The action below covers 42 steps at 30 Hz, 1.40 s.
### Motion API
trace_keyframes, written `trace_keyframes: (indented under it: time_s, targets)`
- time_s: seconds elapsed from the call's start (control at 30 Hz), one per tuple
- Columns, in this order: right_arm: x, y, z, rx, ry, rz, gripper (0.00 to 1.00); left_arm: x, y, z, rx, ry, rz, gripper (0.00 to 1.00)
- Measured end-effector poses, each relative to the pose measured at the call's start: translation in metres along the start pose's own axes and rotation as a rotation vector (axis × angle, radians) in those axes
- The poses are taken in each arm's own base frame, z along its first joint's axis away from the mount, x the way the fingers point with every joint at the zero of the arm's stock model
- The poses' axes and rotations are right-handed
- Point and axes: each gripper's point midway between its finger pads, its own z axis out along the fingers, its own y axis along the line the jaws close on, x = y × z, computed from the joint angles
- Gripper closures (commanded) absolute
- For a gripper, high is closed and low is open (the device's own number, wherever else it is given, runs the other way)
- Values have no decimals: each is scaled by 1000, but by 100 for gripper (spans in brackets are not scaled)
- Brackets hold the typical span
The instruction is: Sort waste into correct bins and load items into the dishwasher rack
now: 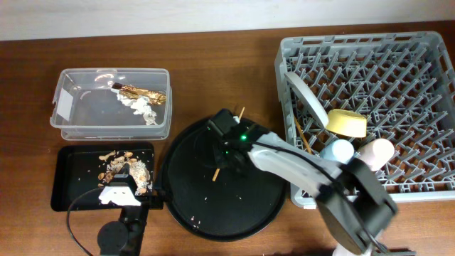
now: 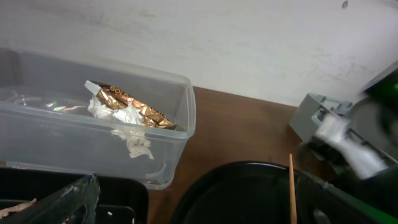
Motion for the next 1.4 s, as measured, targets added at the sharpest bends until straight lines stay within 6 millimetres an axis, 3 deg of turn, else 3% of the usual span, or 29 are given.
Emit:
trace_keyframes:
  time_s: [0.03, 0.07, 0.1, 0.13, 0.17, 0.37, 0.43, 0.5, 0.57, 0.6, 0.67, 0.73, 0.77, 0.8, 0.83, 0.93, 1.0, 1.07, 1.1, 1.13, 1.2, 1.27, 1.33, 1.4]
  targets:
    - [4, -2, 15, 8, 21, 7, 58, 0, 0, 0, 0, 0, 0, 1]
    - [4, -2, 21, 11, 26, 14, 69, 0, 0, 0, 0, 0, 0, 1]
    - [0, 1, 21, 1, 11, 16, 74, 0, 0, 0, 0, 0, 0, 1]
    - [2, -1, 23, 11, 17, 16, 87, 0, 0, 0, 0, 0, 0, 1]
    - [3, -4, 23, 17, 26, 23, 94, 0, 0, 0, 0, 0, 0, 1]
    - [22, -17, 14, 71, 108, 17, 96, 0, 0, 0, 0, 0, 0, 1]
    - [22, -23, -8, 95, 94, 12, 96, 0, 0, 0, 0, 0, 0, 1]
    - [10, -32, -62, 94, 12, -10, 96, 0, 0, 0, 0, 0, 0, 1]
    - [-8, -65, -123, 111, -104, 2, 96, 0, 0, 0, 0, 0, 0, 1]
    - [-15, -92, -152, 147, -163, 12, 96, 0, 0, 0, 0, 1, 0, 1]
    - [-12, -129, -165, 216, -143, -3, 96, 0, 0, 0, 0, 0, 0, 1]
    - [-10, -157, -158, 294, -90, -7, 95, 0, 0, 0, 0, 0, 0, 1]
    - [-9, -165, -153, 314, -70, -8, 90, 0, 0, 0, 0, 0, 0, 0]
    - [-8, -173, -145, 333, -39, -14, 73, 0, 0, 0, 0, 0, 0, 1]
    - [-4, -181, -133, 352, 2, -13, 66, 0, 0, 0, 0, 0, 0, 1]
    - [0, -182, -133, 347, 23, -16, 60, 0, 0, 0, 0, 0, 0, 1]
    - [5, -168, -142, 310, 15, -45, 56, 0, 0, 0, 0, 0, 0, 1]
    - [7, -139, -168, 249, -75, -96, 55, 0, 0, 0, 0, 0, 0, 1]
    - [10, -114, -199, 187, -182, -146, 50, 0, 0, 0, 0, 0, 0, 1]
    - [14, -100, -222, 142, -258, -166, 1, 0, 0, 0, 0, 0, 0, 1]
    - [27, -80, -269, 49, -412, -202, 2, 0, 0, 0, 0, 0, 0, 1]
    - [40, -72, -299, -16, -506, -226, 2, 0, 0, 0, 0, 1, 0, 1]
    - [52, -74, -315, -44, -547, -229, 1, 0, 0, 0, 0, 0, 0, 1]
    - [65, -92, -323, 11, -560, -215, 2, 0, 0, 0, 0, 0, 0, 1]
